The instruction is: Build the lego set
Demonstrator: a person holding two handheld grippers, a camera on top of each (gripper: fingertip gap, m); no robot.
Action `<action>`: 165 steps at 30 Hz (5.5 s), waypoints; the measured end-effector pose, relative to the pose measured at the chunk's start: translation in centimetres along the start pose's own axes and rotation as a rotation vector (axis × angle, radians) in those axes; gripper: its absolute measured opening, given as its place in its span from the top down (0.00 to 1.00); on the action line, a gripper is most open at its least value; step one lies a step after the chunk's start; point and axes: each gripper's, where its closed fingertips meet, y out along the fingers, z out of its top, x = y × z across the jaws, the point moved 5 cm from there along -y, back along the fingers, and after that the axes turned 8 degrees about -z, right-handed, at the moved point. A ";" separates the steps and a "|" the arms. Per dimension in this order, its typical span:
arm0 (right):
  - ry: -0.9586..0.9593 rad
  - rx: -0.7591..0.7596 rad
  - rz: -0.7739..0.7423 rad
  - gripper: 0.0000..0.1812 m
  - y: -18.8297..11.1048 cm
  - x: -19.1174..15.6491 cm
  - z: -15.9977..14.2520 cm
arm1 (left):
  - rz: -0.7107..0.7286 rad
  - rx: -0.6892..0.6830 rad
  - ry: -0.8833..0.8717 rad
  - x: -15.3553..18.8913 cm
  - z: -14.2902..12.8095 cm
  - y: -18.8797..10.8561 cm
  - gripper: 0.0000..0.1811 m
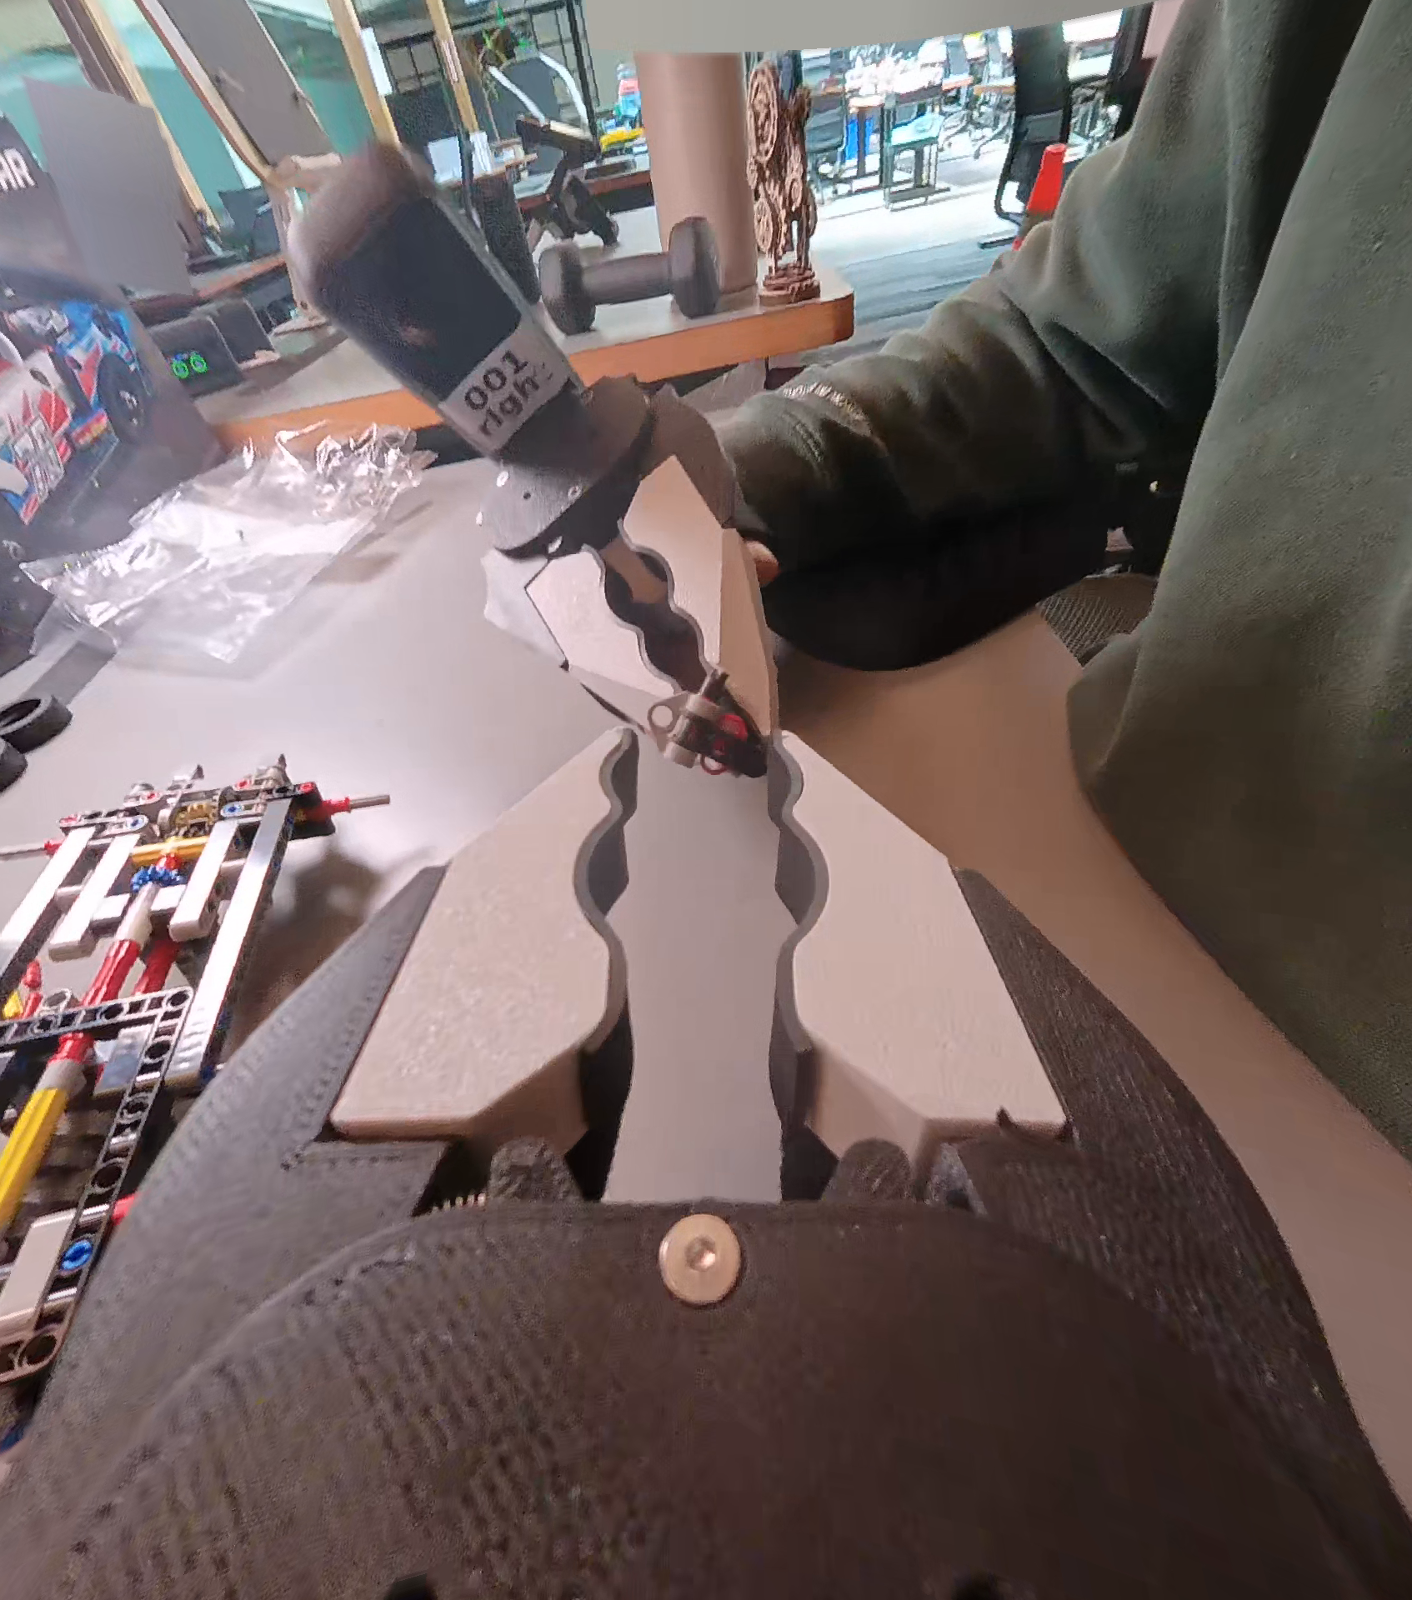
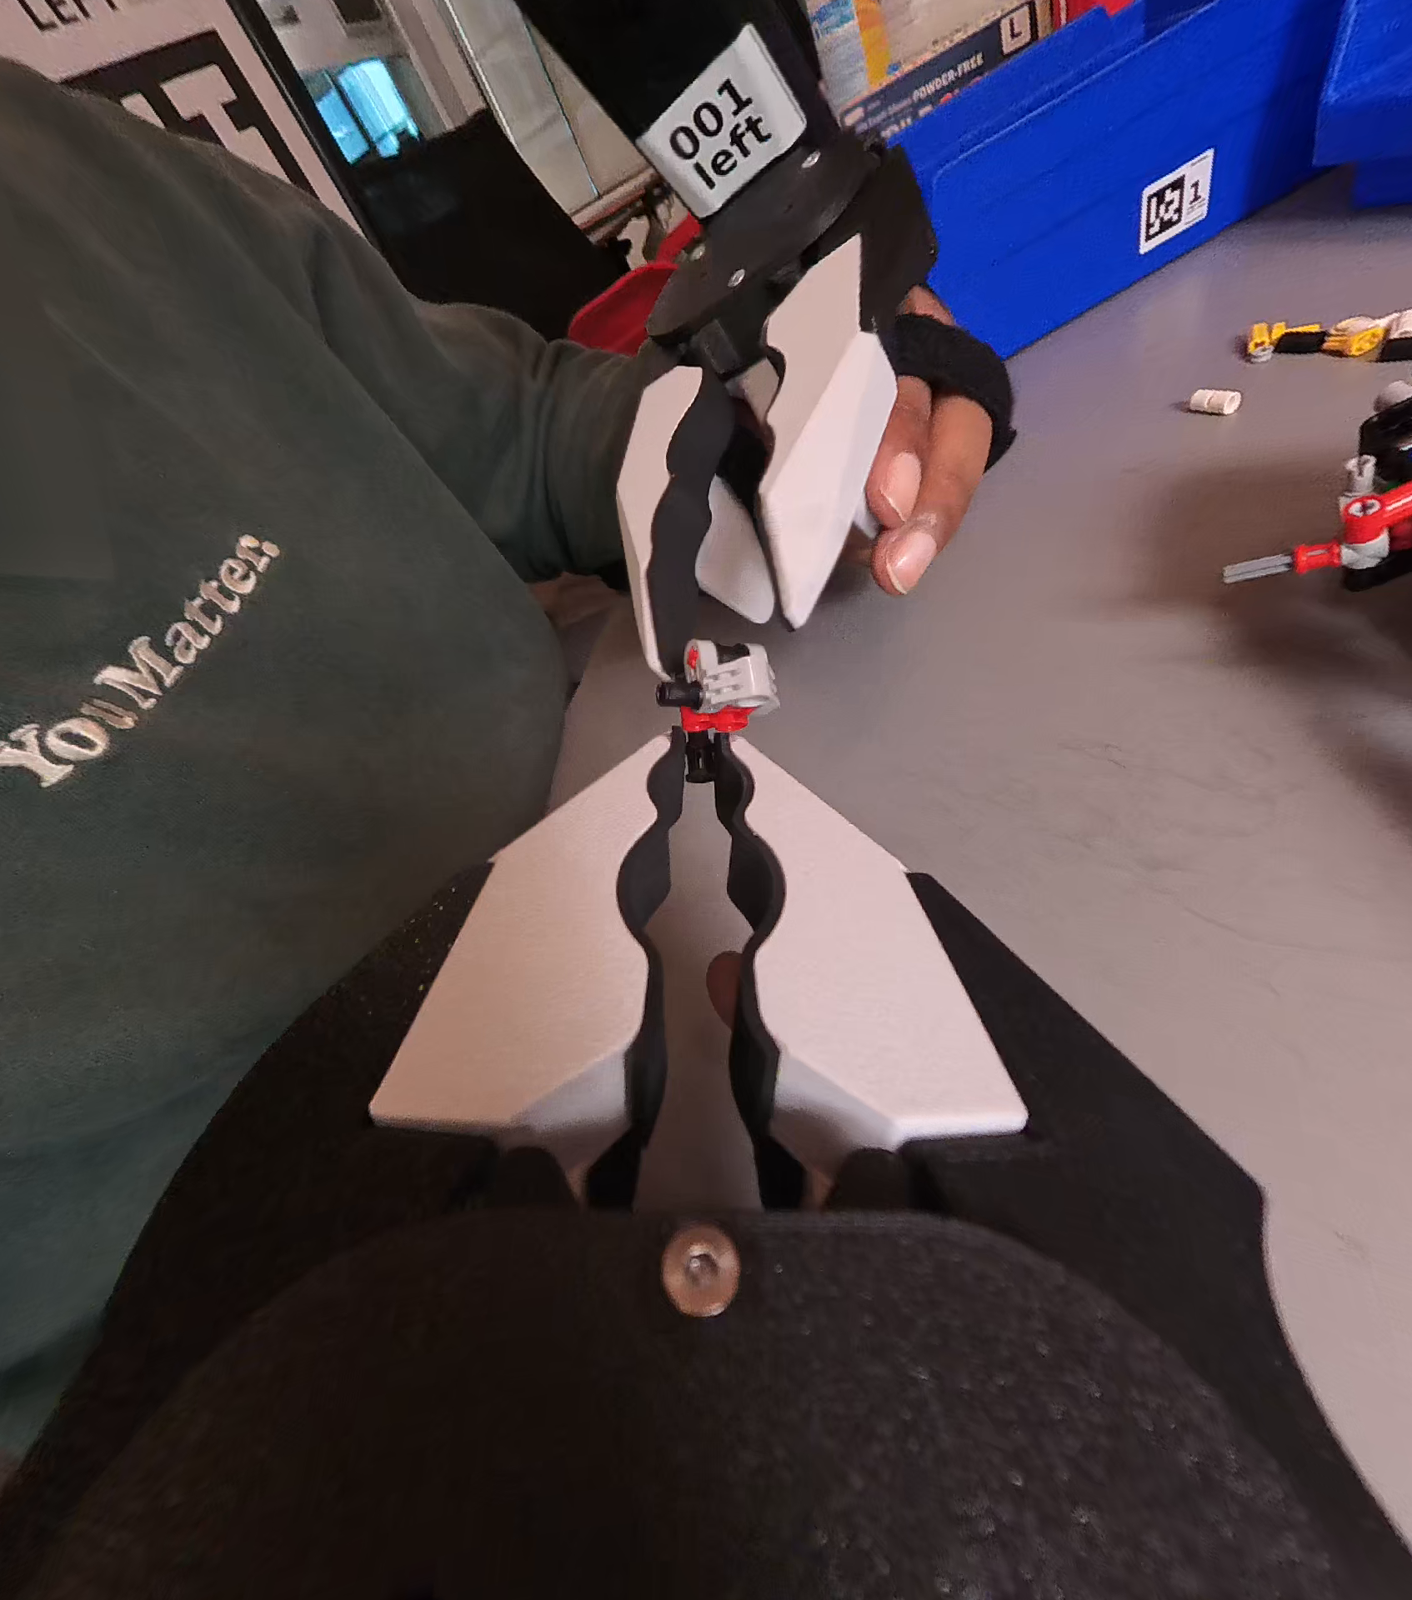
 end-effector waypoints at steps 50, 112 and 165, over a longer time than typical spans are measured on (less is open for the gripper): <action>-0.556 0.053 -0.506 0.96 -0.6 0.6 4.3 | -0.066 0.308 -0.618 -3.2 -0.2 -0.6 0.94; -0.529 0.276 -0.646 0.92 0.4 0.4 5.6 | -0.103 0.685 -0.761 -3.6 1.1 -1.2 0.95; -0.193 0.203 -0.078 0.90 -0.8 -0.6 3.0 | -0.111 0.144 -0.196 0.2 1.3 -0.4 0.92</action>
